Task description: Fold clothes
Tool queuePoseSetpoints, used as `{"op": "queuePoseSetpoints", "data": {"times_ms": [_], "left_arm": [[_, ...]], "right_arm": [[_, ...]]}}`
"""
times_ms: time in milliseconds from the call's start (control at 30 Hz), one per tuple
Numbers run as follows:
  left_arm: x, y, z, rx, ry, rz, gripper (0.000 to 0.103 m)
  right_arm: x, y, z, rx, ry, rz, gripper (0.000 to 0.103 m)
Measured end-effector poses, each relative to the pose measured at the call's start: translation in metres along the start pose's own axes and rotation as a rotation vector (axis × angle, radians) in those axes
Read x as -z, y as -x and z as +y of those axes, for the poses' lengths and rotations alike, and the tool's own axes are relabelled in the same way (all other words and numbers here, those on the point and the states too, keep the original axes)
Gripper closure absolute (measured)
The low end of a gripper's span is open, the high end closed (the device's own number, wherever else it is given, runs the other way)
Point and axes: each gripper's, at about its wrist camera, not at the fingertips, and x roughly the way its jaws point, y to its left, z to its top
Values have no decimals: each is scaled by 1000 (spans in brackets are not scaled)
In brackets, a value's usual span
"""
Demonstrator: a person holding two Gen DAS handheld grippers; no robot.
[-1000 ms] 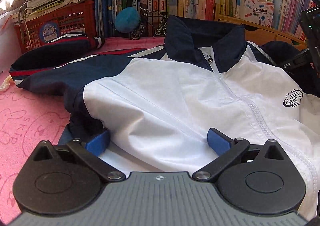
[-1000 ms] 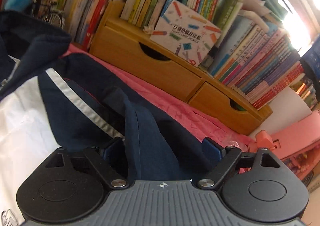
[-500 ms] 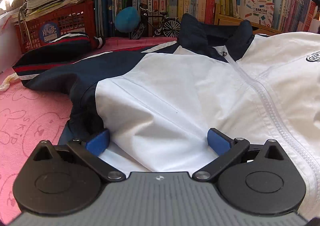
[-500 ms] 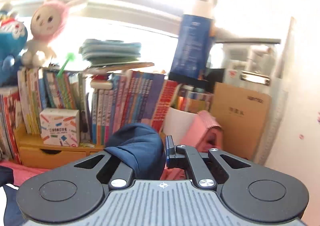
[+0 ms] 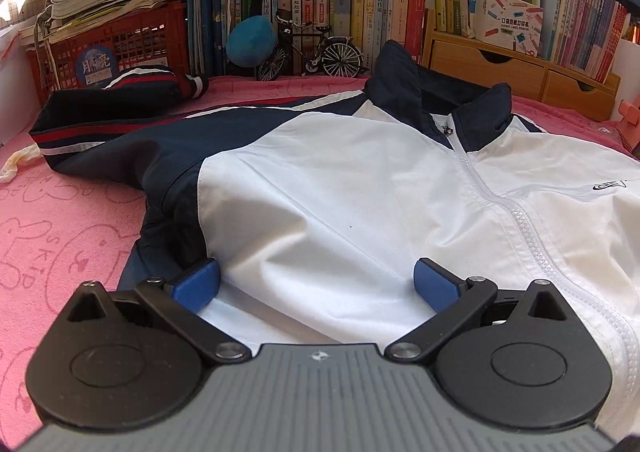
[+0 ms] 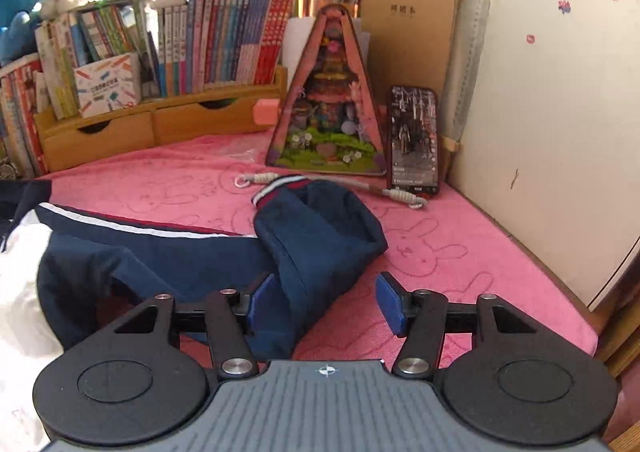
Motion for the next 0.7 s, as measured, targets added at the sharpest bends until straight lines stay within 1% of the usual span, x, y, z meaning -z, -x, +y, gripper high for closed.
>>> {"op": "queuePoseSetpoints", "data": {"times_ms": [67, 100, 133, 200, 233, 300, 367, 467, 567, 600, 633, 700], "left_arm": [[-7, 15, 5, 68, -11, -40, 5], [-11, 24, 8, 104, -16, -65, 5], [-19, 31, 11, 131, -20, -103, 5], [-42, 40, 17, 164, -36, -187, 0], [-53, 35, 16, 164, -70, -205, 0], [-76, 19, 13, 156, -159, -220, 0], [-94, -9, 12, 169, -260, -175, 0], [-109, -49, 16, 206, -361, -110, 0], [-119, -83, 25, 236, -380, -69, 0], [-122, -94, 28, 251, -371, -49, 0], [-123, -104, 31, 271, -355, -26, 0], [-123, -112, 31, 295, -333, -3, 0]], "right_arm": [[-12, 21, 4, -62, -8, -68, 36], [-20, 30, 7, -105, -15, -102, 26], [-29, 31, 14, -170, -10, -116, 18], [-46, 21, 41, -327, 44, -101, 13], [-52, 13, 58, -391, 77, -92, 13], [-61, -16, 107, -465, 166, -68, 13], [-65, -49, 158, -528, 255, -35, 13], [-68, -100, 219, -616, 372, 2, 13], [-64, -139, 263, -626, 461, 67, 13], [-60, -148, 275, -644, 476, 101, 13], [-58, -156, 282, -666, 485, 134, 13], [-53, -168, 292, -704, 494, 201, 14]]}}
